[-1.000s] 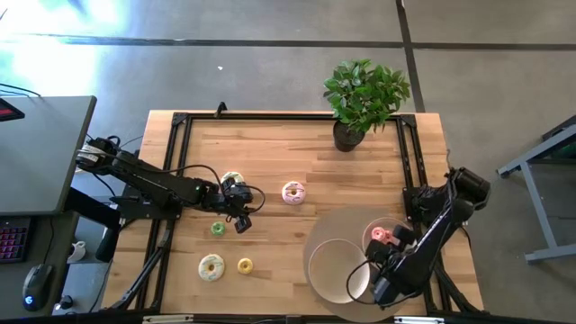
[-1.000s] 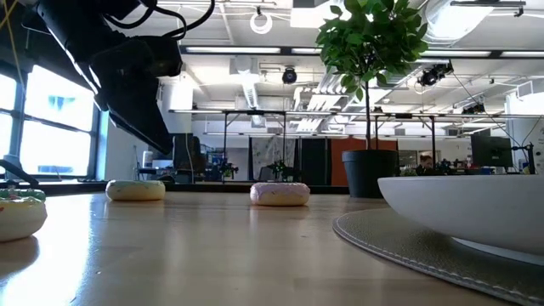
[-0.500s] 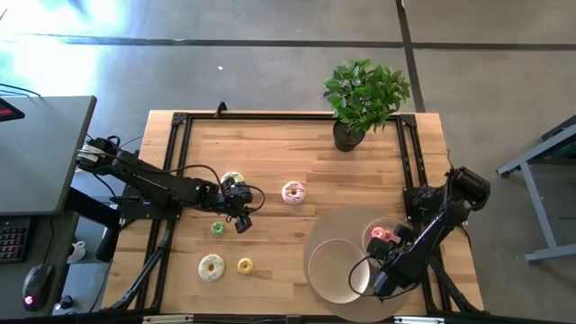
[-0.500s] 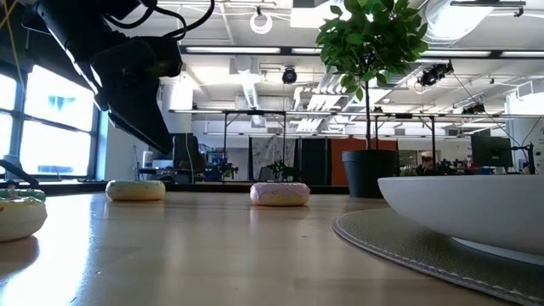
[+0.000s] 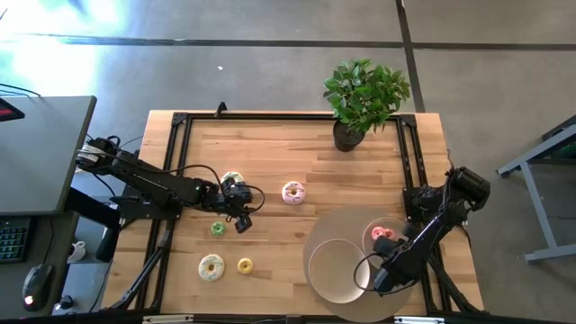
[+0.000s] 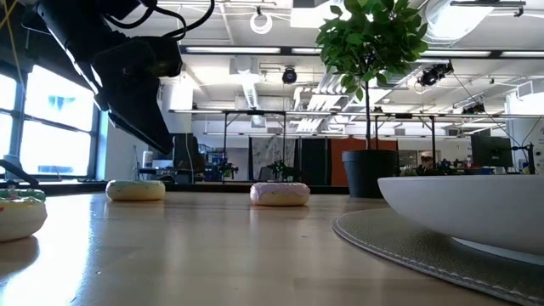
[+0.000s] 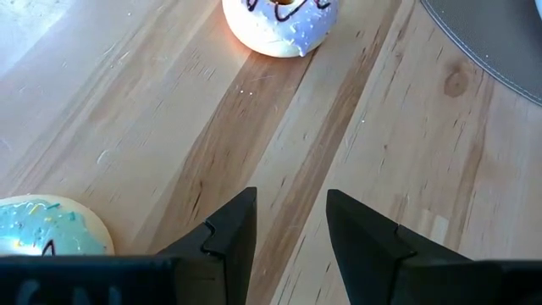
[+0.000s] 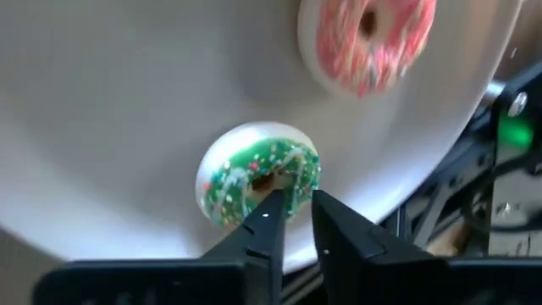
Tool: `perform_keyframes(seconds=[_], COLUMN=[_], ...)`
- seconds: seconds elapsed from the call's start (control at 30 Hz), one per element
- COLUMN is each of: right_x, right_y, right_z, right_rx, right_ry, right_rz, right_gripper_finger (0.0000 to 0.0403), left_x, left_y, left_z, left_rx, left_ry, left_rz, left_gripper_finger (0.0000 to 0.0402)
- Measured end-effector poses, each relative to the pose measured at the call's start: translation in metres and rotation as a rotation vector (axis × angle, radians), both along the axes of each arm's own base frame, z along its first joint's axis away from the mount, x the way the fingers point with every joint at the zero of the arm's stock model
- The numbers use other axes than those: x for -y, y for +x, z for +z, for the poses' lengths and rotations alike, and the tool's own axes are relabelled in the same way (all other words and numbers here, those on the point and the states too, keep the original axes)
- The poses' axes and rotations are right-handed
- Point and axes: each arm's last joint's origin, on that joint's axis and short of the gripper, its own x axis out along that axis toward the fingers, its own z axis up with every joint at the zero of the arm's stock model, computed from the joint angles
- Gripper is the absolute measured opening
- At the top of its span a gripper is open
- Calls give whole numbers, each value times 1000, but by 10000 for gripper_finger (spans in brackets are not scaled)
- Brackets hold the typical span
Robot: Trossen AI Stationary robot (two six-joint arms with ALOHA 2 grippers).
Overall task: Pick & Place donuts
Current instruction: Put the bottom small green donut into the right white plate, then put the small green donut into the right white plate
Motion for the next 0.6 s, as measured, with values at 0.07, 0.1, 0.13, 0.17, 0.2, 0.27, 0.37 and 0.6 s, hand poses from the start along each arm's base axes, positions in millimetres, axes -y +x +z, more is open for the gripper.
perform_keyframes(seconds=[0.07, 0.1, 0.13, 0.17, 0.2, 0.27, 0.37, 0.6], right_x=[0, 0, -1, -1, -1, -2, -3, -5], right_y=[-1, -1, -2, -2, -2, 0, 6, 34], right_z=[0, 0, 1, 1, 3, 8, 23, 68], right_rx=[-25, -35, -48, -62, -71, -83, -116, 63], right_ry=[12, 20, 35, 46, 52, 51, 50, -56], right_rz=[-9, -9, 0, 8, 19, 32, 41, 213], right_gripper_finger=[85, 96, 106, 116, 125, 140, 152, 143], left_x=[0, 0, 0, 0, 0, 0, 0, 3], left_y=[0, 0, 0, 0, 0, 0, 0, 0], left_z=[0, 0, 0, 0, 0, 0, 0, -1], left_rx=[0, 0, 0, 0, 0, 0, -1, -23], left_ry=[0, 0, 0, 0, 0, 0, -2, -83], left_rz=[0, 0, 0, 0, 0, -1, -2, -65], left_gripper_finger=[142, 142, 142, 142, 142, 142, 142, 142])
